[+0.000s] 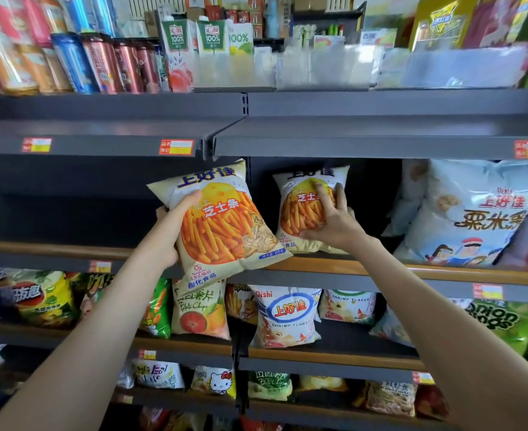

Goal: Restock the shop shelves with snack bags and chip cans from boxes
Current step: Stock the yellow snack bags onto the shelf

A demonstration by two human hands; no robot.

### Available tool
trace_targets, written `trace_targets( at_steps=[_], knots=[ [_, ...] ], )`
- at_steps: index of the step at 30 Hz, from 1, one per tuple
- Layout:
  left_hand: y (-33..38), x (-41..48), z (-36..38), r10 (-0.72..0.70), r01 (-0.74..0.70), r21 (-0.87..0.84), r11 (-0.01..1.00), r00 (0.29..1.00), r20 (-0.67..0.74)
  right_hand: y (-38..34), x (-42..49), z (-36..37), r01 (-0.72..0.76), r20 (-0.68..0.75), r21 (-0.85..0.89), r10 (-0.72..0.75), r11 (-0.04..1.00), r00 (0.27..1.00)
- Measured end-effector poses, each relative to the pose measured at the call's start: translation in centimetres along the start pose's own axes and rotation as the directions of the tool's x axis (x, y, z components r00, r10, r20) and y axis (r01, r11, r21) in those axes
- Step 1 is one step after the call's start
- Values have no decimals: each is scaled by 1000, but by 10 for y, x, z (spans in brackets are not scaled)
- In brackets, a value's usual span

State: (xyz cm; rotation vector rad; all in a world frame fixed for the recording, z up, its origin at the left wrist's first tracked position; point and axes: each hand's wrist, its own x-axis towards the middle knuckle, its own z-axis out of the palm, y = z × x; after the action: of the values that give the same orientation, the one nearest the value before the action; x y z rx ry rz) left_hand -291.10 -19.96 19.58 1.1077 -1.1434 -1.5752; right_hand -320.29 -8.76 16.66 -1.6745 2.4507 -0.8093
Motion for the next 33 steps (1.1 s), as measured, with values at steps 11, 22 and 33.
trace_targets(
  at_steps=[11, 22, 33],
  knots=[
    [-2, 30, 29, -33, 38, -57, 998, 996, 80, 42, 14, 0, 3, -171, -27, -7, 1000, 985],
    [-6, 60, 62, 84, -82, -20, 996, 990, 116, 67, 54, -5, -138, -210, -192, 97, 972, 973],
    [-23, 70, 129, 241, -300, 288, 910, 945, 223, 80, 75, -8, 1, -116, -310, -39, 951, 992]
  ],
)
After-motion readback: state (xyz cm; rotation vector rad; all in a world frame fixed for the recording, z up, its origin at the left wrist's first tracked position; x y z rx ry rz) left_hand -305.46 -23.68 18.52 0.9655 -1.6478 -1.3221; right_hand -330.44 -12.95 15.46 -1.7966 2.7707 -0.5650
